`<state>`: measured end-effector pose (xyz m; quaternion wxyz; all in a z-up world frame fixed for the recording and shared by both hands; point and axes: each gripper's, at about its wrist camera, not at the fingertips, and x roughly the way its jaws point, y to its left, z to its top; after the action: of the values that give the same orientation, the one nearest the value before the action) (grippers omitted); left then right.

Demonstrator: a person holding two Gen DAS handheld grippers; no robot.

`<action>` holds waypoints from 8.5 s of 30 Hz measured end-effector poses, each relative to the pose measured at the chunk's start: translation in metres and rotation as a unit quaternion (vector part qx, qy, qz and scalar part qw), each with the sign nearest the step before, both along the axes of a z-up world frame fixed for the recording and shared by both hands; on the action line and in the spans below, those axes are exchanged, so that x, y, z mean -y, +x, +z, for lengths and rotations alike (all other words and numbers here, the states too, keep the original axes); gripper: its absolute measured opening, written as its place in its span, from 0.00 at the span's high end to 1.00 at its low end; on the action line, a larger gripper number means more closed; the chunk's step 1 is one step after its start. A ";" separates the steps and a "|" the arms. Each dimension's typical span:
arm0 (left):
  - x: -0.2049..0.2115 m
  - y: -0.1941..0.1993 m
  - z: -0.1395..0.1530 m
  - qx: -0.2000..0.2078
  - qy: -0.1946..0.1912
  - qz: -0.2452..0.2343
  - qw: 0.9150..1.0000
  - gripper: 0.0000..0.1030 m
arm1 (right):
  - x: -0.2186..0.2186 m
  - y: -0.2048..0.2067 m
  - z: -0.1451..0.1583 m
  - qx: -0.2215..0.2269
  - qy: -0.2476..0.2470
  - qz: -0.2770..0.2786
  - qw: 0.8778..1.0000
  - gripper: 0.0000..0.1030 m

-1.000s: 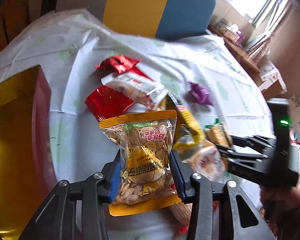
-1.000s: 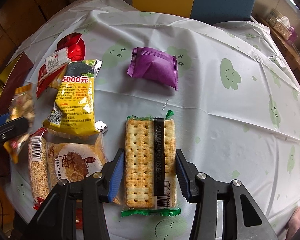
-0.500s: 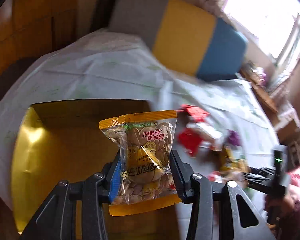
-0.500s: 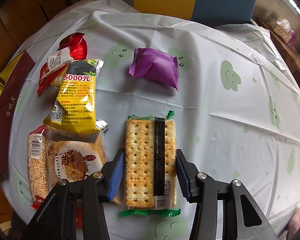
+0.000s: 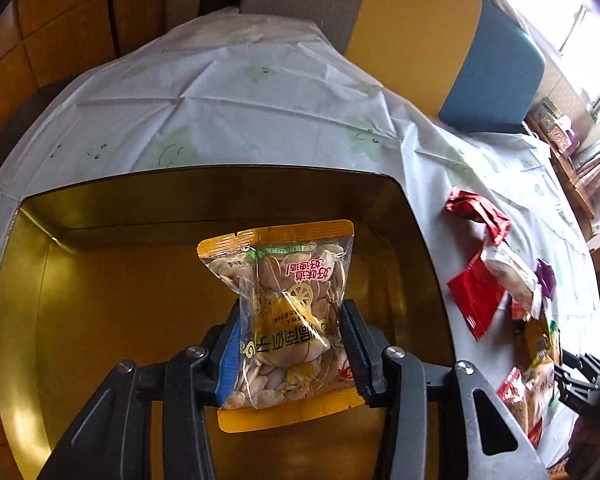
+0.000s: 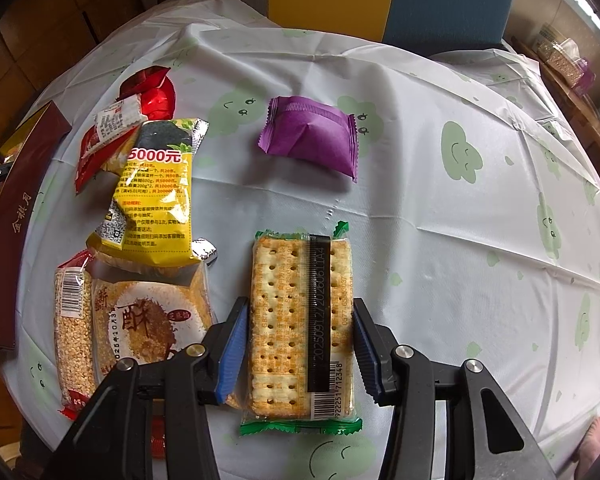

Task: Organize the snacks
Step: 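Carry the peanut bag into the gold tray and open the left gripper, then carry the cracker pack into the gold tray and open the right gripper, then grasp the clear grain bar with red ends with the left gripper, then carry the grain bar into the tray with the left gripper while the right gripper grasps the red candy bar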

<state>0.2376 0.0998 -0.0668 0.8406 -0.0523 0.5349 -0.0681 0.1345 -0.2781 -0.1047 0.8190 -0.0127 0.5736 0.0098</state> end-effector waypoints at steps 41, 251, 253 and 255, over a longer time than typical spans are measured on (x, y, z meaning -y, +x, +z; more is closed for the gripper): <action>-0.017 -0.196 0.088 0.210 0.117 0.123 0.963 0.40 | -0.002 -0.013 0.007 0.025 -0.008 -0.005 1.000 0.54; -0.064 -0.134 -0.008 -0.015 -0.115 0.175 0.978 0.66 | -0.075 -0.102 0.017 0.004 -0.001 0.325 0.946 0.65; -0.067 -0.136 -0.004 -0.009 -0.103 0.178 0.979 0.65 | -0.075 -0.102 0.017 0.005 -0.003 0.326 0.945 0.65; -0.068 -0.140 0.000 0.000 -0.088 0.176 0.981 0.65 | -0.075 -0.102 0.017 0.005 -0.004 0.325 0.946 0.65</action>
<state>0.0976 0.1682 -0.0663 0.8313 -0.2191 0.5097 0.0340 0.0321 -0.2029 -0.0876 0.7741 -0.2016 0.5342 0.2736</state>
